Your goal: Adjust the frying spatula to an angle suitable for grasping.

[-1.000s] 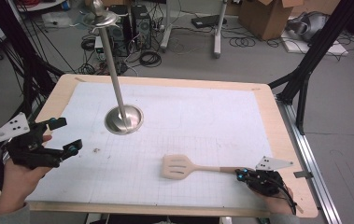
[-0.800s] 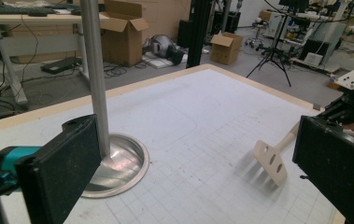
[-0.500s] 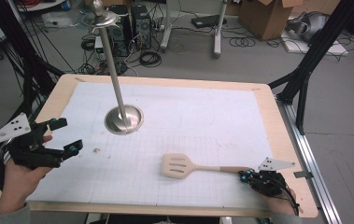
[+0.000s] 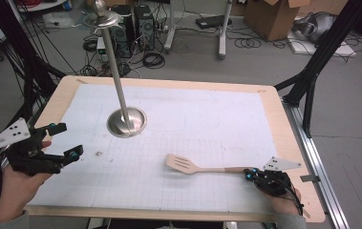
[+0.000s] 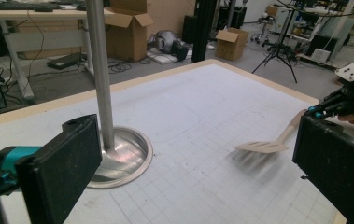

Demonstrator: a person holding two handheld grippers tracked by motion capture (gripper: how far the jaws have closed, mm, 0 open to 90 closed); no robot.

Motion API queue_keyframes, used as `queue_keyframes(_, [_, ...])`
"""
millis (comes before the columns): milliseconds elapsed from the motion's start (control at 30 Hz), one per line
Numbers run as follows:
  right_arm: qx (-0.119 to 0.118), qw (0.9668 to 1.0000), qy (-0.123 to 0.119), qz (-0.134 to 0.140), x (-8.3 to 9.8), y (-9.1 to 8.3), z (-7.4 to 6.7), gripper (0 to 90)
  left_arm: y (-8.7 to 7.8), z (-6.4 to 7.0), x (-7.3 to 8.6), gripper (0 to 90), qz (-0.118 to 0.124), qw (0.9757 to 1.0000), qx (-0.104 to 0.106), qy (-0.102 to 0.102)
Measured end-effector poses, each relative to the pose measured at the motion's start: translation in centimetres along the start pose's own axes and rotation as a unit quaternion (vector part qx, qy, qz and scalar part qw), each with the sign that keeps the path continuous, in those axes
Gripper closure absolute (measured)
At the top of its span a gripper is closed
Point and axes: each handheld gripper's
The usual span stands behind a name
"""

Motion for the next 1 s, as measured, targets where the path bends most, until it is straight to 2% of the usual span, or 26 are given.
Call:
queue_keyframes(433, [0.032, 0.9993, -0.018, -0.001, -0.9, 1.2, 0.2, 90.0, -0.5, 0.1, 0.2, 1.8, -0.004, 1.0, -0.008, 0.001])
queue_keyframes(1000, [0.059, 0.9981, -0.003, 0.013, -2.2, 3.7, 1.0, 90.0, -1.1, 0.6, 0.4, 1.8, -0.004, 0.9999, -0.014, 0.008])
Point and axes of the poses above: each handheld gripper's, and its own axes: y roughly forward along the jaws, x roughly out of its underside, z roughly to its right, and after that the axes turned 5 degrees about z, right-handed
